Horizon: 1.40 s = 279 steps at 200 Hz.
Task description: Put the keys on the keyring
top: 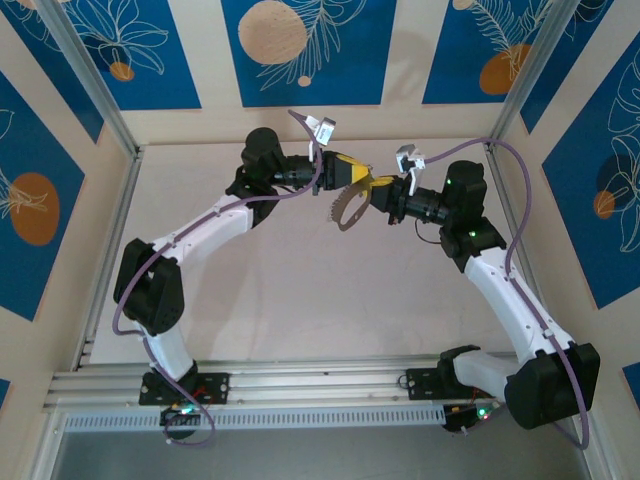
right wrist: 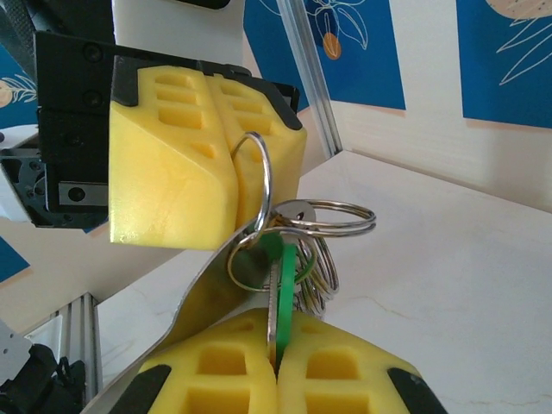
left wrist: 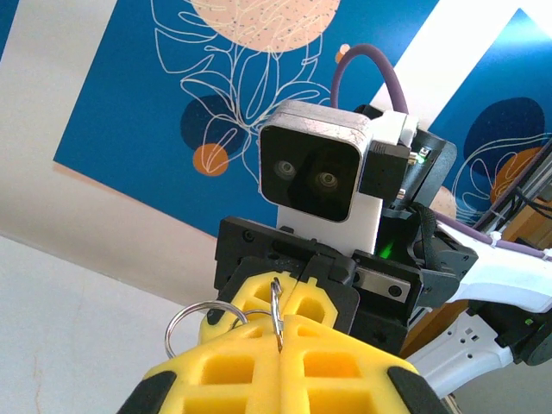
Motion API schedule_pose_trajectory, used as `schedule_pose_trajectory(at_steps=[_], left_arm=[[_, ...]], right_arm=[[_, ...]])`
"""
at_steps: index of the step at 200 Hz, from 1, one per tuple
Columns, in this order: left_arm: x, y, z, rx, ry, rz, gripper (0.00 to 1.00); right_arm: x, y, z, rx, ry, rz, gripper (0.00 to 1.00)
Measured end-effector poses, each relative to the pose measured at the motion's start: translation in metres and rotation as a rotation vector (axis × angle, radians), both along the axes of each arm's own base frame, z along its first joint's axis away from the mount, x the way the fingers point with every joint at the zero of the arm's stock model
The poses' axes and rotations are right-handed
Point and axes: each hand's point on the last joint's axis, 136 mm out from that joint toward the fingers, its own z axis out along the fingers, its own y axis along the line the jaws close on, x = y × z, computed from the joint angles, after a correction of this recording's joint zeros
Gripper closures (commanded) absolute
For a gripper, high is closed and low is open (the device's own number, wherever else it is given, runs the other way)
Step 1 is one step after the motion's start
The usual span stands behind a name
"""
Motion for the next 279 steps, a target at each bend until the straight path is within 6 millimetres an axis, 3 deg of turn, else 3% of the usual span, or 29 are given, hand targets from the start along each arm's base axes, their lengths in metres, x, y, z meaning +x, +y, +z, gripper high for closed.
schedule_pose_trajectory(at_steps=[19,44,94,171,211,241,279], left_arm=[[0.001,0.0,0.0,-0.003,0.0,0.005,1.0],[0.001,0.0,0.001,-0.018,-0.011,0.025,1.0],[0.006,0.0,-0.011,-0.003,0.003,0.061,1.0],[0.011,0.012,-0.008,0.018,0.0,0.092,1.0],[0.011,0.023,-0.001,0.021,-0.006,0.1,1.0],[0.012,0.031,-0.011,0.052,0.018,0.097,1.0],[0.011,0.034,-0.027,0.083,0.061,0.09,1.0]], right_arm=[[-0.001,0.0,-0.002,0.01,0.031,0.004,0.71],[-0.005,-0.001,-0.005,0.024,0.082,0.002,0.58],[-0.016,-0.027,0.003,0.079,0.149,-0.084,0.56],[-0.02,-0.054,0.015,0.158,0.232,-0.237,0.54],[-0.022,-0.059,0.007,0.184,0.276,-0.284,0.54],[-0.025,-0.066,-0.001,0.218,0.296,-0.335,0.53],[-0.011,-0.078,-0.02,0.262,0.33,-0.439,0.53]])
